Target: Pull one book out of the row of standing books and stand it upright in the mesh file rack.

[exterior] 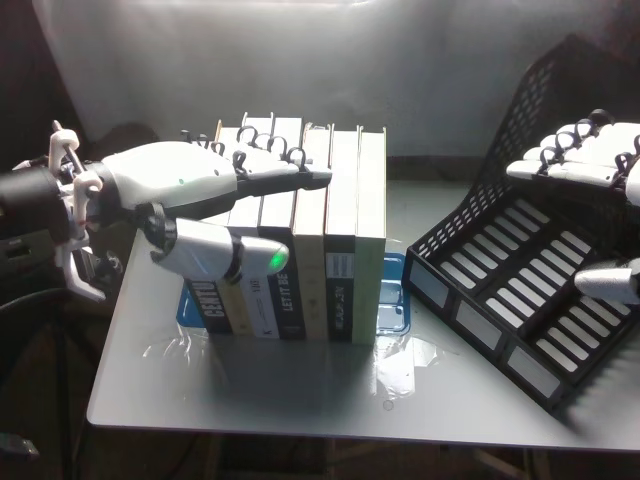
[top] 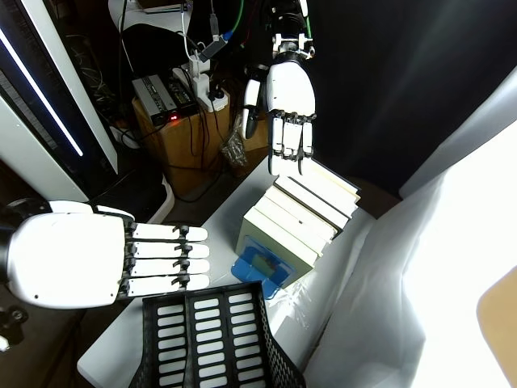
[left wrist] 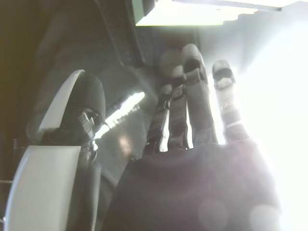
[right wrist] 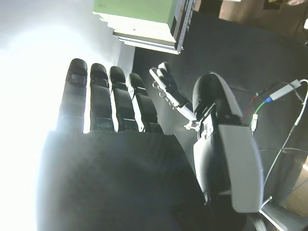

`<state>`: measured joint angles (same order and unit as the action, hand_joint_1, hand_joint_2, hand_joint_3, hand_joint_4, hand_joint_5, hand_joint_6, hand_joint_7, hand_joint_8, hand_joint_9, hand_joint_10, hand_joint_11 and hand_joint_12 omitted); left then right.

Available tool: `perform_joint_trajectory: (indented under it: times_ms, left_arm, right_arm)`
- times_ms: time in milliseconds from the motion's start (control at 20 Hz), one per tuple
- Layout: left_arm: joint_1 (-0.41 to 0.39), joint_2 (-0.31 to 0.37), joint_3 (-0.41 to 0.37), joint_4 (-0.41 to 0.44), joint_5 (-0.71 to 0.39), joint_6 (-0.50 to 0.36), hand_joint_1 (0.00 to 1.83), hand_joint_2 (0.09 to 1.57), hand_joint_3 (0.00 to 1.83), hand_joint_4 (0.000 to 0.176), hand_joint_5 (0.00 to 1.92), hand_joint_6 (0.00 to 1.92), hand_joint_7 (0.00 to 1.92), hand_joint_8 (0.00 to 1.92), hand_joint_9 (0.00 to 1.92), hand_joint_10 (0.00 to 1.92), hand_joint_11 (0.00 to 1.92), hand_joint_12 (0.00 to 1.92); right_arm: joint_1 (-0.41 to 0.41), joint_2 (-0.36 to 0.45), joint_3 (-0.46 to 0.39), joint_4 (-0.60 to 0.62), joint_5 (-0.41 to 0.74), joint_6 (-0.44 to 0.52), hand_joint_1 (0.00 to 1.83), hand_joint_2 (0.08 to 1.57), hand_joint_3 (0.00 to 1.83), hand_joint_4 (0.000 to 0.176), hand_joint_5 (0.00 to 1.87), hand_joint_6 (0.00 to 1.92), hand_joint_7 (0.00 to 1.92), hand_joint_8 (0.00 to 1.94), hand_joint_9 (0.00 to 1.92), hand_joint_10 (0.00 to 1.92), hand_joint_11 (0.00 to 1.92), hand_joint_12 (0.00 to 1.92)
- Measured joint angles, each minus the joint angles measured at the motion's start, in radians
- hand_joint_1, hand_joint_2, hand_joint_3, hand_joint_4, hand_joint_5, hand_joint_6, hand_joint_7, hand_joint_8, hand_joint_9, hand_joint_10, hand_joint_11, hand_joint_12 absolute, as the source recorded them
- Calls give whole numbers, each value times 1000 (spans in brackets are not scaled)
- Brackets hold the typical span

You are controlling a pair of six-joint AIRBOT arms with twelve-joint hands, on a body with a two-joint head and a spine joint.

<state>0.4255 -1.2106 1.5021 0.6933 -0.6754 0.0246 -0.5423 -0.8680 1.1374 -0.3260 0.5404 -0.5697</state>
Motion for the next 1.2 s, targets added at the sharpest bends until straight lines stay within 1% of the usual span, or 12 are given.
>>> perform_joint_trajectory:
  times_ms: [150, 200, 250, 400, 500, 600, 750, 900, 950, 1050, 1150, 1200]
  left_arm:
    - [0, -7, 0, 6, 2, 0, 49, 1317, 5, 73, 0, 0, 0, 0, 0, 0, 0, 0]
    - [0, -7, 0, 6, 3, 2, 29, 1308, 1, 83, 0, 0, 0, 0, 0, 0, 0, 0]
    - [-1, -8, 3, 6, 3, 5, 5, 1299, 0, 75, 0, 0, 0, 0, 0, 0, 0, 0]
    - [-9, -21, 32, 2, 32, 18, 60, 1287, 0, 41, 84, 24, 0, 0, 0, 0, 0, 0]
    - [-11, -37, 52, 5, 60, 19, 143, 1267, 0, 27, 153, 38, 0, 0, 0, 0, 0, 0]
    - [-12, -58, 76, 21, 87, 20, 76, 1274, 0, 32, 199, 42, 0, 0, 0, 0, 0, 0]
    - [-12, -85, 115, 21, 122, 16, 64, 1272, 0, 51, 235, 36, 0, 0, 0, 0, 0, 0]
    - [-12, -98, 131, 25, 145, 16, 56, 1273, 0, 57, 336, 57, 0, 0, 0, 0, 0, 0]
    - [-13, -106, 135, 26, 158, 18, 40, 1280, 2, 66, 359, 57, 0, 0, 0, 0, 0, 0]
    - [-12, -111, 135, 34, 166, 18, 21, 1284, 3, 75, 357, 42, 0, 0, 0, 0, 0, 0]
    - [-19, -115, 138, 46, 169, 19, 66, 1275, 0, 71, 383, 44, 0, 0, 0, 0, 0, 0]
    - [-23, -116, 138, 55, 167, 19, 29, 1285, 3, 78, 364, 33, 0, 0, 0, 0, 0, 0]
  right_arm:
    - [-1, 0, 0, 4, 0, 0, 422, 1234, 7, 0, 0, 0, 0, 0, 0, 0, 0, 0]
    - [-8, 0, 1, 7, 3, 0, 405, 1232, 5, 7, 0, 0, 0, 0, 0, 0, 0, 0]
    - [-10, -1, 1, 6, 0, 0, 408, 1231, 4, 4, 0, 0, 0, 0, 0, 0, 0, 0]
    - [-10, -4, 1, 9, 0, 0, 375, 1225, 0, 0, 0, 0, 0, 0, 0, 0, 0, 0]
    - [-10, -6, 2, 12, 1, 0, 357, 1231, 3, 0, 0, 0, 0, 0, 0, 0, 0, 0]
    - [-11, -6, 2, 15, 1, 0, 367, 1227, 0, 0, 0, 0, 0, 0, 0, 0, 0, 0]
    - [-11, -6, 3, 19, 2, 0, 348, 1230, 2, 0, 0, 0, 0, 0, 0, 0, 0, 0]
    - [-18, -9, 4, 29, 6, 0, 427, 1230, 0, 0, 0, 0, 0, 0, 0, 0, 0, 0]
    - [-18, -10, 4, 27, 6, 0, 433, 1236, 3, 0, 0, 0, 0, 0, 0, 0, 0, 0]
    - [-18, -11, 4, 30, 7, 0, 409, 1244, 6, 0, 0, 0, 0, 0, 0, 0, 0, 0]
    - [-19, -11, 6, 30, 8, 0, 422, 1246, 4, 0, 0, 0, 0, 0, 0, 0, 0, 0]
    - [-24, -11, 6, 35, 11, 0, 426, 1247, 5, 0, 0, 0, 0, 0, 0, 0, 0, 0]
